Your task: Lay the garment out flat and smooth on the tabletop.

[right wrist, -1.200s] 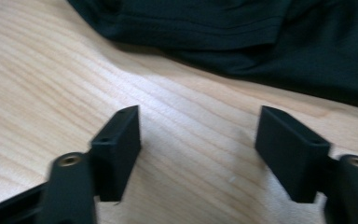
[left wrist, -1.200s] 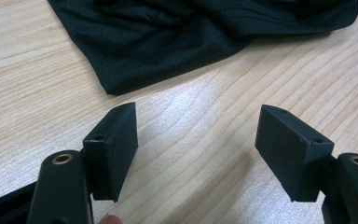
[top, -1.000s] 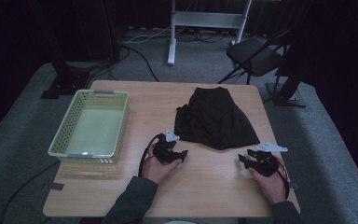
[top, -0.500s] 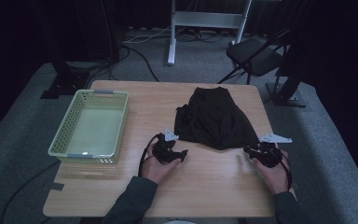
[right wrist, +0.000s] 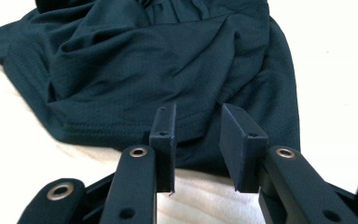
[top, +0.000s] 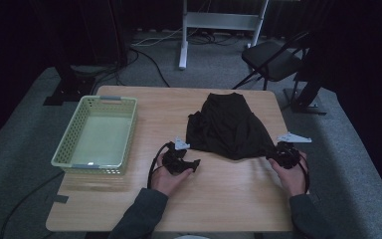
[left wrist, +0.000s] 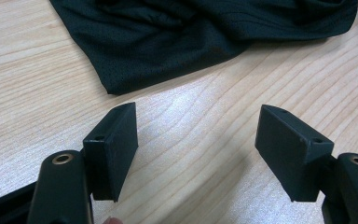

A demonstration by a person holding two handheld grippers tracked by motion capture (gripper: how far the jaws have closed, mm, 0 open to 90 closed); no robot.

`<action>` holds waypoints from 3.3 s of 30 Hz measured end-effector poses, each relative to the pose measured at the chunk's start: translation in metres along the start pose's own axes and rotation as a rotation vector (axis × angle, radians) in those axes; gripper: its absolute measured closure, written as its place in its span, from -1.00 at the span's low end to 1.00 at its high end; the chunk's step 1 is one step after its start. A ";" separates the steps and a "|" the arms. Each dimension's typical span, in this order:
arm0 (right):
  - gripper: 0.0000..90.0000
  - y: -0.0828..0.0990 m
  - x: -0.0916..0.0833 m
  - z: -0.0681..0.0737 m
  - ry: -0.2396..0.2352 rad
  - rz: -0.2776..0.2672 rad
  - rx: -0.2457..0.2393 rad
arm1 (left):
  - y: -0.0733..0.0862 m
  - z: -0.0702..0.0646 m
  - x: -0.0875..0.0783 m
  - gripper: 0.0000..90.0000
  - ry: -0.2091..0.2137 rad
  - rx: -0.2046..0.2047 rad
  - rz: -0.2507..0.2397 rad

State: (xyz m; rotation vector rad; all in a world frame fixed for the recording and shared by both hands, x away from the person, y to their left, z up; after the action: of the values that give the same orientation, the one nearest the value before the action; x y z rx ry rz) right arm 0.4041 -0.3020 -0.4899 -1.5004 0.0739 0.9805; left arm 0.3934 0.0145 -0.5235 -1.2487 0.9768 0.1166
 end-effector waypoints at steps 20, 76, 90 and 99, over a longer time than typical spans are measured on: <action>0.58 -0.006 0.028 -0.027 0.038 0.022 0.117 | 0.000 0.000 0.000 -0.32 0.001 -0.002 -0.001; 0.98 -0.009 -0.004 -0.030 0.103 0.047 0.095 | 0.000 0.000 0.000 -0.32 0.000 -0.011 -0.003; 0.98 0.012 -0.038 -0.011 0.098 0.044 0.057 | 0.000 0.000 0.000 -0.32 -0.001 -0.010 -0.003; 0.98 0.022 -0.065 0.002 0.089 0.023 0.041 | 0.000 0.000 0.000 -0.32 -0.001 -0.009 -0.002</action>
State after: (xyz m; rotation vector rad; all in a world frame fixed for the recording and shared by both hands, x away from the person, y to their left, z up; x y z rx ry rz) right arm 0.3493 -0.3374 -0.4682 -1.5082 0.1740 0.9250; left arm 0.3935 0.0143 -0.5235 -1.2578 0.9744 0.1201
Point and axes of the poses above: each handheld gripper's, and its own axes: x roughly forward along the jaws, y roughly out of its underside, z roughly to its left, the point moved 6 cm from there along x, roughly forward along the jaws, and after that the axes turned 9 degrees about -y, right-handed, at the moved point
